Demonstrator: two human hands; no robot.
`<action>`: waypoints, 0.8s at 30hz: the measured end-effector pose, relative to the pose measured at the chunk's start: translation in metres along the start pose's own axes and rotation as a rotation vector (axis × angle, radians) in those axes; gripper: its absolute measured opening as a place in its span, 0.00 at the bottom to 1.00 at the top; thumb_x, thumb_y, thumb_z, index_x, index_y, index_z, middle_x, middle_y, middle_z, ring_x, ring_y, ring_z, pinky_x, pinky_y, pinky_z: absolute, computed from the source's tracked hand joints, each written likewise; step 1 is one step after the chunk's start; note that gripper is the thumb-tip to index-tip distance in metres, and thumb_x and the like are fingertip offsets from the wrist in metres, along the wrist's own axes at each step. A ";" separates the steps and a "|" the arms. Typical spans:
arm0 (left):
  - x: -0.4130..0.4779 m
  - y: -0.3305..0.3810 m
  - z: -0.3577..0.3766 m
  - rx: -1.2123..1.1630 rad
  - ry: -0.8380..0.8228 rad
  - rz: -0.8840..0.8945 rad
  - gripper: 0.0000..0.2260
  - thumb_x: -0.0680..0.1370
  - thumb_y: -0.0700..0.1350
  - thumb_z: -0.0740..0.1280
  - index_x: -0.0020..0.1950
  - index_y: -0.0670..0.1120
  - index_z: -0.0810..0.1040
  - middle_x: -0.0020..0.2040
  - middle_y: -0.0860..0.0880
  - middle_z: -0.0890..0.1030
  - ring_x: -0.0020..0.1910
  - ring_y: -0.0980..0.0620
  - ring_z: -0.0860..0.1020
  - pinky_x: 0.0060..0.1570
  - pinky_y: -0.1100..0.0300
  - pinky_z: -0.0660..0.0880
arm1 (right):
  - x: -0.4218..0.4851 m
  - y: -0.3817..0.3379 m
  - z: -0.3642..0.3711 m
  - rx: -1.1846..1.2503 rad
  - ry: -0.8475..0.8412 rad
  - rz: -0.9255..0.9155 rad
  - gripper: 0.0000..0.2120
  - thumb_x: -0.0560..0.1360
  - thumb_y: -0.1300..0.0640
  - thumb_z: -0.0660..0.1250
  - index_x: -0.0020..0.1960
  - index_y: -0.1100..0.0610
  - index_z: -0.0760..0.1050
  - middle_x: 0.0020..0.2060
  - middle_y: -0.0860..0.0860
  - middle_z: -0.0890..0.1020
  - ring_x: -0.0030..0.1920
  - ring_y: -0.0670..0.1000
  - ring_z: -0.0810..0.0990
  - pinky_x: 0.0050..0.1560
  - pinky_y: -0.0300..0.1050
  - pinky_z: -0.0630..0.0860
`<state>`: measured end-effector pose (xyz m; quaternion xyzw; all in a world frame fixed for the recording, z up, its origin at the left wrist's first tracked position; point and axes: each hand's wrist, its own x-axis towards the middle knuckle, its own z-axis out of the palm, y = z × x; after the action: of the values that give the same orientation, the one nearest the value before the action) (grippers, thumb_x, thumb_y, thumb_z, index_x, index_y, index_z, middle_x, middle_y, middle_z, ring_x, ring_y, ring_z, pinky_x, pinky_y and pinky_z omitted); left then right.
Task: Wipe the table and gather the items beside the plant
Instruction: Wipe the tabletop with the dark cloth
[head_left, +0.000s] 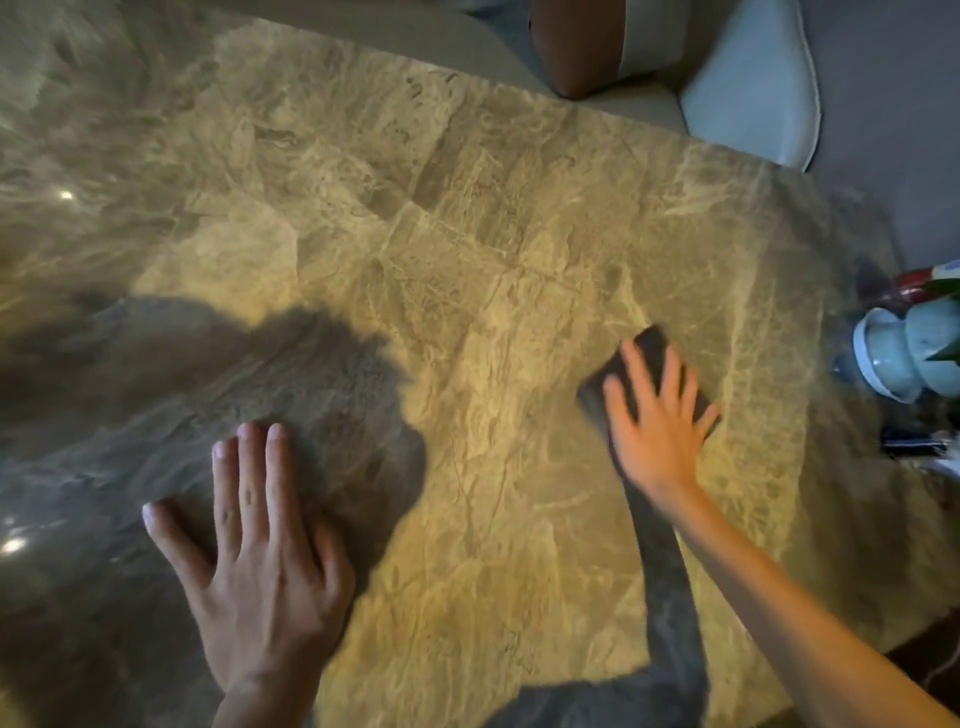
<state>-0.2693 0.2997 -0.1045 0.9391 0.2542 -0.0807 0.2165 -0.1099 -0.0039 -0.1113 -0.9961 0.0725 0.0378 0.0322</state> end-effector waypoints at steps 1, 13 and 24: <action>0.001 0.001 0.000 -0.004 0.001 0.000 0.32 0.74 0.51 0.48 0.78 0.51 0.46 0.79 0.52 0.49 0.78 0.54 0.48 0.74 0.36 0.39 | 0.034 -0.024 0.002 0.053 0.024 0.178 0.27 0.75 0.30 0.41 0.74 0.30 0.46 0.79 0.52 0.50 0.78 0.61 0.47 0.70 0.75 0.45; 0.000 0.002 -0.002 -0.017 -0.005 -0.002 0.31 0.75 0.50 0.50 0.78 0.51 0.46 0.79 0.52 0.50 0.78 0.55 0.47 0.73 0.34 0.40 | 0.018 -0.015 -0.003 0.039 -0.014 0.029 0.27 0.76 0.30 0.41 0.74 0.32 0.48 0.80 0.51 0.48 0.79 0.61 0.44 0.71 0.75 0.45; 0.000 0.002 -0.001 0.001 0.006 -0.003 0.32 0.75 0.49 0.52 0.78 0.50 0.46 0.79 0.51 0.52 0.78 0.54 0.49 0.74 0.35 0.41 | -0.055 0.024 -0.005 -0.130 -0.099 -0.591 0.27 0.77 0.33 0.46 0.75 0.35 0.53 0.78 0.53 0.56 0.78 0.61 0.53 0.68 0.75 0.54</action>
<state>-0.2684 0.2984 -0.1023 0.9391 0.2562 -0.0785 0.2152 -0.1677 -0.0201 -0.1033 -0.9710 -0.2245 0.0798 -0.0188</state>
